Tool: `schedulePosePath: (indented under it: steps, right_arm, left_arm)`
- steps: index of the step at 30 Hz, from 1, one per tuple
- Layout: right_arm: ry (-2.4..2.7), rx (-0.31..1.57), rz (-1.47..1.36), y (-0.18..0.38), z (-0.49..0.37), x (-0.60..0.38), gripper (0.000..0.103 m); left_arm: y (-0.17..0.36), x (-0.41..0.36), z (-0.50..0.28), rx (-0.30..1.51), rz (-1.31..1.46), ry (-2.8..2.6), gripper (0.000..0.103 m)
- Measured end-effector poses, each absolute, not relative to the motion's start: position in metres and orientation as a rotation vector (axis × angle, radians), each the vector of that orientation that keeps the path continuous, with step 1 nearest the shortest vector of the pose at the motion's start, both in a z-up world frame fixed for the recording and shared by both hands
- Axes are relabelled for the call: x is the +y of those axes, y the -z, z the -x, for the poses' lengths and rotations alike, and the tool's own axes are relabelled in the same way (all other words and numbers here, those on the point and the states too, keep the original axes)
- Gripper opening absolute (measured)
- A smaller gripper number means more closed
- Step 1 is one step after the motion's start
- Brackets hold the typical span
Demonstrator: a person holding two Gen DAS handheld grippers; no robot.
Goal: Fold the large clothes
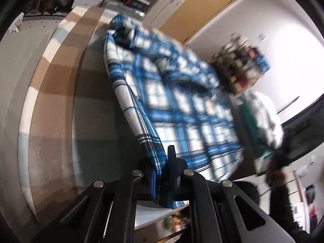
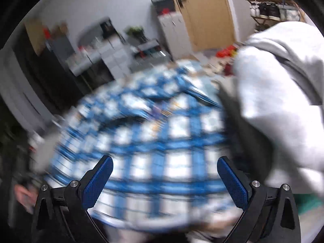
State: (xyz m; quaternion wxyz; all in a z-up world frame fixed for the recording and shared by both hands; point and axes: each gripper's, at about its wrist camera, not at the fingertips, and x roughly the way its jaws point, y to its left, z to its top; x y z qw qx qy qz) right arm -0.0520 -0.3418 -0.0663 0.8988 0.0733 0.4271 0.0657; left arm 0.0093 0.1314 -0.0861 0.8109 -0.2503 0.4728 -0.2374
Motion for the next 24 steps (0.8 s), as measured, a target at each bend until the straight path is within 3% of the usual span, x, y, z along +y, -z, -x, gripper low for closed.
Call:
schedulePosePath:
  steps: [4,13,15,17,19,21,22,23,24]
  right_arm:
    - [-0.064,1.050,-0.035,0.099,0.040,-0.343,0.102]
    - [0.009,1.132,-0.045,0.123,0.018,-0.339,0.102]
    - [-0.004,1.133,-0.050,0.123,0.017,-0.337,0.102]
    - [0.001,1.133,-0.063,0.122,0.019,-0.337,0.102]
    - [-0.017,1.126,-0.069,0.121,0.021,-0.336,0.102]
    - [-0.024,1.119,-0.058,0.121,0.024,-0.334,0.102]
    - [-0.022,1.114,-0.045,0.121,0.026,-0.333,0.102]
    - [-0.015,1.112,-0.032,0.121,0.027,-0.332,0.102]
    - [-0.009,1.106,-0.018,0.121,0.027,-0.331,0.102]
  left_arm:
    - [0.084,0.141,-0.008,0.969,0.606,0.539,0.004]
    - [0.099,0.130,-0.014,1.043,0.607,0.445,0.005]
    - [0.103,0.125,-0.018,1.085,0.599,0.435,0.014]
    - [0.112,0.121,-0.022,1.141,0.615,0.437,0.047]
    - [0.118,0.117,-0.022,1.173,0.631,0.439,0.055]
    - [0.122,0.110,-0.021,1.193,0.601,0.435,0.054]
    - [0.125,0.107,-0.020,1.208,0.570,0.416,0.035]
    - [0.127,0.104,-0.020,1.224,0.522,0.391,0.001]
    - [0.128,0.103,-0.019,1.235,0.493,0.384,0.000]
